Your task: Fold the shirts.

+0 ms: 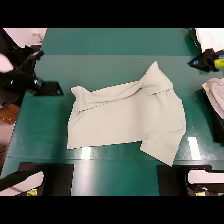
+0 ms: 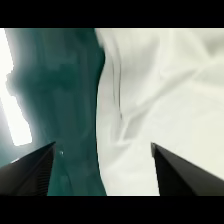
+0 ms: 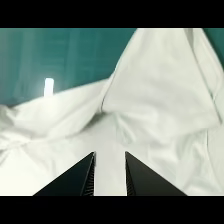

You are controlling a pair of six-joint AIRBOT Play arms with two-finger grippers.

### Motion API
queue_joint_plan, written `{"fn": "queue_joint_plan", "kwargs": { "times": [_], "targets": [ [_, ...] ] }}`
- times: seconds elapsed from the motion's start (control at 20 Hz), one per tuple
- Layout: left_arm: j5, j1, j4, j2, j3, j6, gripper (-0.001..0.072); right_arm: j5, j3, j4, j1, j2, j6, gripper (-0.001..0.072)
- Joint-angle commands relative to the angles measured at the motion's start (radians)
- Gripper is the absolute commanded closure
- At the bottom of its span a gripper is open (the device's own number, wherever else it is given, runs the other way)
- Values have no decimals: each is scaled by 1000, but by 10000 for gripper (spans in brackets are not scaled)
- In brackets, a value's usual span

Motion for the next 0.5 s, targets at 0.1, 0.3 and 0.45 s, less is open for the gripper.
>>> {"fn": "queue_joint_plan", "kwargs": {
  "times": [0.1,0.3,0.45],
  "targets": [
    [-51,24,-108,237,-467,0,-2,-14,-294,2,-58,201,-61,493],
    [-17,24,-171,288,-680,0,-2,-92,-428,4,-58,281,-61,492],
    [8,24,-240,288,-739,1,-2,-113,-474,4,-58,309,-61,493]
  ]
}}
